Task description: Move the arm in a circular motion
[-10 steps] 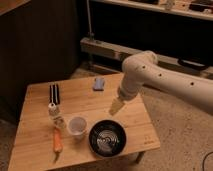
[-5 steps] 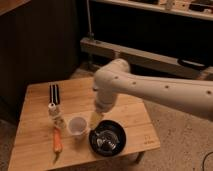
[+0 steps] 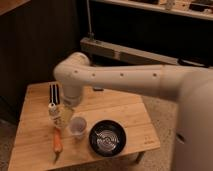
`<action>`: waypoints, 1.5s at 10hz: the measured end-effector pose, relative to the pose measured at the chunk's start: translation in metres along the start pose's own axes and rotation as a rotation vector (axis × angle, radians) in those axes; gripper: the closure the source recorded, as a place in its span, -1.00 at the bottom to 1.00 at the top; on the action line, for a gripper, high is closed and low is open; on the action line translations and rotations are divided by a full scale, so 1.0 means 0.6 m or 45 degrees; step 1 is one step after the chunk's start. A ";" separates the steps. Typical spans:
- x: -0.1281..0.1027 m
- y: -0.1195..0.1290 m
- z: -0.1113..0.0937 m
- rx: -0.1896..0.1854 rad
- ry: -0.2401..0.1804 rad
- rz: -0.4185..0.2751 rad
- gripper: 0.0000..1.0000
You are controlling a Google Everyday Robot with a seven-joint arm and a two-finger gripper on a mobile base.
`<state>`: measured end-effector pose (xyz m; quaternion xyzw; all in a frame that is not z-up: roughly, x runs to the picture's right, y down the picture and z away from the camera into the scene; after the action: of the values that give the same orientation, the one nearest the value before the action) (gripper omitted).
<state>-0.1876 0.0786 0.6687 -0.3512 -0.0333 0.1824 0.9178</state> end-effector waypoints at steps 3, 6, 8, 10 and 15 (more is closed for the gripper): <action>-0.099 -0.058 -0.014 0.048 -0.026 -0.048 -0.60; -0.125 -0.164 -0.031 0.095 -0.049 0.037 -0.60; -0.113 -0.205 -0.037 0.106 -0.056 0.109 -0.60; -0.068 -0.237 -0.043 0.122 -0.057 0.216 -0.60; 0.134 -0.262 -0.067 0.174 -0.043 0.485 -0.60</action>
<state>-0.0562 -0.0260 0.7359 -0.2849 0.0310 0.3605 0.8876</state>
